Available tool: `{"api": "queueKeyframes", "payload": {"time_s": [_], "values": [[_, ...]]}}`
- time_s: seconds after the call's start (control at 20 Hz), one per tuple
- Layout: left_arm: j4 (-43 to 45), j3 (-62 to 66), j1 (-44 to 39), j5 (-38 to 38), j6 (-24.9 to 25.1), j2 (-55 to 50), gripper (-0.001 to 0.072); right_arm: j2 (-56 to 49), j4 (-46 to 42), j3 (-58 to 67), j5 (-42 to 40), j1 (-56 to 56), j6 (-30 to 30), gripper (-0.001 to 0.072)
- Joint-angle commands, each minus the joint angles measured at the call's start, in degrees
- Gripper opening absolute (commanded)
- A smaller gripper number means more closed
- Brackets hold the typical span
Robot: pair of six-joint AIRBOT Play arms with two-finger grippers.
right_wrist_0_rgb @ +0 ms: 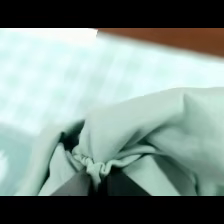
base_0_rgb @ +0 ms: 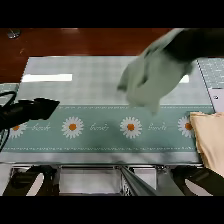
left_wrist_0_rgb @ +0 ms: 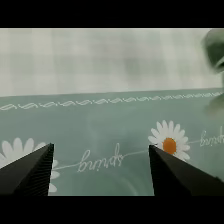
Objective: Fold the shirts.
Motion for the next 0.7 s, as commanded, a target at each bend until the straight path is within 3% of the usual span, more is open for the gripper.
{"api": "queueKeyframes", "payload": {"time_s": [0.0, 0.1, 0.2, 0.25, 0.3, 0.35, 0.45, 0.55, 0.65], "values": [[-2.69, -0.98, -3.82, -0.22, 2.03, -4.68, 0.0698, -3.1, -0.17, -18.75, -15.45, 14.86, 8.7, 0.0028], [-2.67, -0.98, -5.62, -0.2, 2.36, -8.83, 0.0698, -11.87, 1.14, -21.22, -23.61, 18.12, 14.45, 0.0028], [-2.67, -0.98, -6.67, -0.2, 3.87, -13.11, 0.0698, -20.87, 8.31, -19.87, -29.29, 19.5, 14.34, 0.0028], [-2.67, -0.98, -6.75, -0.17, 4.13, -15.08, 0.0698, -24.5, 12.96, -18.56, -30.77, 19.63, 12.85, 0.007], [-2.56, -0.87, -6.69, -0.02, 5.68, -16.94, 0.0698, -26.97, 17.66, -16.74, -29.94, 18.95, 10.43, 0.0411], [-2.12, -0.5, -6.45, -0.02, 6.73, -18.27, 0.0698, -28.24, 21.64, -14.08, -26.25, 17.16, 4.63, 0.0616], [-1.44, 1.14, -4.94, -1.62, 6.78, -19.82, 0.0698, -26.53, 19.41, -8.35, -14.43, 10.34, 0.55, 0.0616], [-1.42, 0.63, -4.33, -6.67, 6.29, -19.8, 0.0698, -19.71, 8.83, -6.36, -6.14, 0.31, 0.66, 0.0616], [-1.99, -5.03, -5.79, -8.83, 2.58, -19.8, 0.0698, -10.78, -2.38, -11.19, -1.84, -10.36, 3.21, 0.0616]]}}
